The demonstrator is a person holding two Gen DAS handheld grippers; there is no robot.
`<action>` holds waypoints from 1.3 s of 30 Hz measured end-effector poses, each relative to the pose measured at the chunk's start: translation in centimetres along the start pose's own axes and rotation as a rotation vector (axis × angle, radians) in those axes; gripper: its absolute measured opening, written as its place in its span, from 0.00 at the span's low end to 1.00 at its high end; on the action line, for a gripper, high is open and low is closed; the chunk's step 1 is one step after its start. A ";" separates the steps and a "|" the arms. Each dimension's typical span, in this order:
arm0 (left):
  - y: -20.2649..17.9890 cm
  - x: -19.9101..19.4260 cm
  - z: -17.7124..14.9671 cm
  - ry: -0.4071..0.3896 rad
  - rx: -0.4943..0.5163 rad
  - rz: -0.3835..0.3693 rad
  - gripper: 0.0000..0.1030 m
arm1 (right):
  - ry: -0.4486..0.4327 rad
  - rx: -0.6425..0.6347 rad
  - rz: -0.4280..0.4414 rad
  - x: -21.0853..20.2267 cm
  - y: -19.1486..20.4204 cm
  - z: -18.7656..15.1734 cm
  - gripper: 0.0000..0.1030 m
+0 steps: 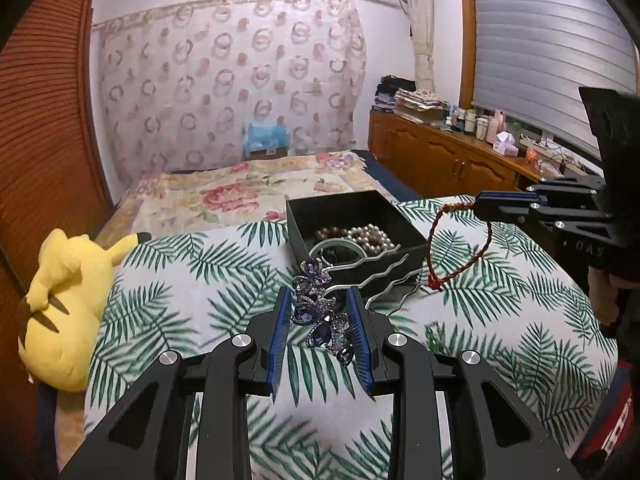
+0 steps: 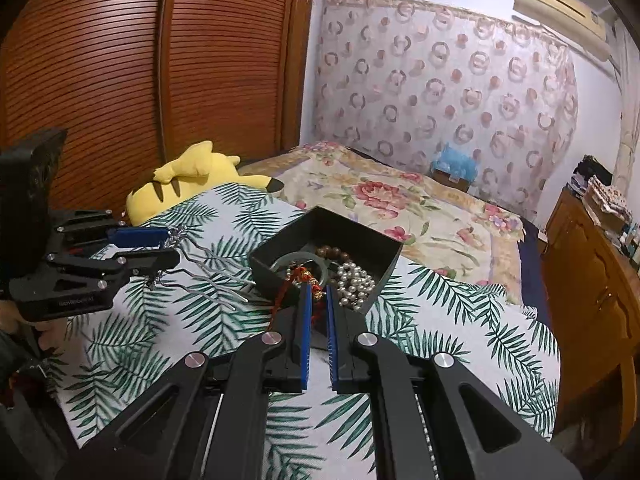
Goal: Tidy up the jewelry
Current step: 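Carry the brooch and red bracelet into the black box with both grippers, then open both grippers over the box and withdraw them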
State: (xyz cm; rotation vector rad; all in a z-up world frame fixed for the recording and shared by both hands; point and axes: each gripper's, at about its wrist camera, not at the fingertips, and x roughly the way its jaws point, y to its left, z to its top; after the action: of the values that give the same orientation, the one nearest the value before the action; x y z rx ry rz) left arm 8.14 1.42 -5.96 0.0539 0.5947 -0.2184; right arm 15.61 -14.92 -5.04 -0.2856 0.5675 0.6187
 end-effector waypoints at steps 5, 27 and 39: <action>0.4 1.4 1.3 0.002 -0.003 -0.001 0.26 | -0.013 0.029 0.005 1.1 -1.7 0.5 0.08; 2.0 6.6 5.8 0.011 -0.002 0.003 0.26 | 0.026 0.100 0.125 9.9 -4.6 1.7 0.10; 1.3 10.1 6.7 0.057 0.044 -0.024 0.26 | 0.036 0.087 0.094 10.0 -5.7 1.0 0.19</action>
State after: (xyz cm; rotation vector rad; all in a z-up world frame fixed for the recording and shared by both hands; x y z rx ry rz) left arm 20.27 0.05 -6.06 0.0957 0.6478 -0.2536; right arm 26.26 -14.27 -9.54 -0.1891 0.6431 0.6784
